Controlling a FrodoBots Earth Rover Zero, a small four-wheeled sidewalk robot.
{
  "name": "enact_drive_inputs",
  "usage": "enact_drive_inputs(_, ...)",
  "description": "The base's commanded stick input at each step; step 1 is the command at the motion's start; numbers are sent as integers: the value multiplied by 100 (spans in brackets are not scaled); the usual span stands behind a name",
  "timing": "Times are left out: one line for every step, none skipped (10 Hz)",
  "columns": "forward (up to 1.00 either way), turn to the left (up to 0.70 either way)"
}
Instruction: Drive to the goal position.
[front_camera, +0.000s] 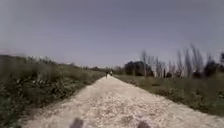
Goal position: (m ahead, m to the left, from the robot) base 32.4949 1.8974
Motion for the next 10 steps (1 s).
enact_drive_inputs(70,0)
enact_drive_inputs(70,0)
enact_drive_inputs(70,0)
enact_drive_inputs(70,0)
enact_drive_inputs(70,0)
enact_drive_inputs(70,0)
enact_drive_inputs(70,0)
enact_drive_inputs(70,0)
enact_drive_inputs(70,0)
enact_drive_inputs(70,0)
